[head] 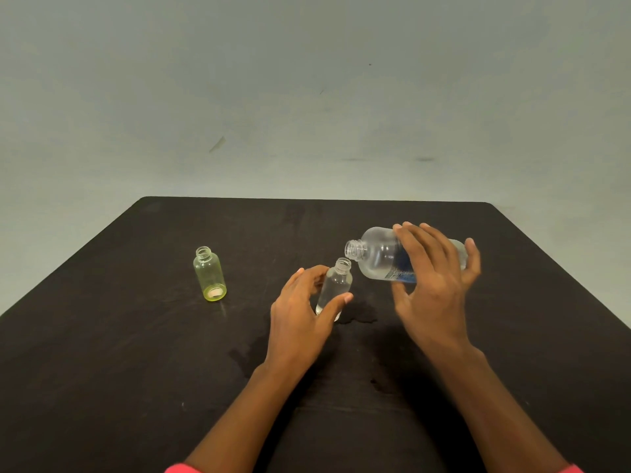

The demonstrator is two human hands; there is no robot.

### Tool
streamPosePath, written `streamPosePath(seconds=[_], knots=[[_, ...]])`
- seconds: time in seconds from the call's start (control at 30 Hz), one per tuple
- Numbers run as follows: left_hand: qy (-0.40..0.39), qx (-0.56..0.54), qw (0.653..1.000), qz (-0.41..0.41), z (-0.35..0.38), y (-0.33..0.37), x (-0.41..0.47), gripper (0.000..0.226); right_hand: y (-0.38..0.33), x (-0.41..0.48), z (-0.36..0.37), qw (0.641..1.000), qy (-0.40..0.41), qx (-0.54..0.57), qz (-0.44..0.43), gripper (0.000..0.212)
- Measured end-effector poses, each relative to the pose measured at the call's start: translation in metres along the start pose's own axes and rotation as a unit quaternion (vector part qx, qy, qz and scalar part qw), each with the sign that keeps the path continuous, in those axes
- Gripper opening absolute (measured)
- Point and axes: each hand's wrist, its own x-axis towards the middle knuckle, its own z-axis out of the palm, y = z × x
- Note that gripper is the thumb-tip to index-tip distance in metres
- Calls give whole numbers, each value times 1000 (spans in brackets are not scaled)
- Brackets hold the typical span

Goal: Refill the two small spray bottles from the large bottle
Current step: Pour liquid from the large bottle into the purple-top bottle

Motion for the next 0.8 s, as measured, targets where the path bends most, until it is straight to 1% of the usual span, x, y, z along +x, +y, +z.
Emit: streamPosePath(seconds=[0.17, 0.3, 0.4, 0.7, 0.8], knots=[[36, -25, 998, -40, -7, 2, 6, 34, 0, 0, 1, 1000, 17, 14, 11, 77], [97, -40, 992, -69, -18, -1, 14, 32, 1, 0, 1, 999, 28, 15, 14, 78], [124, -33, 988, -81, -25, -8, 20, 32, 2, 0, 1, 999, 29, 15, 14, 78], [157, -63, 973, -160, -31, -24, 27, 30, 0, 0, 1, 1000, 24, 12, 16, 75], [163, -60, 970, -167, -30, -27, 28, 32, 1, 0, 1, 1000, 24, 12, 16, 76]])
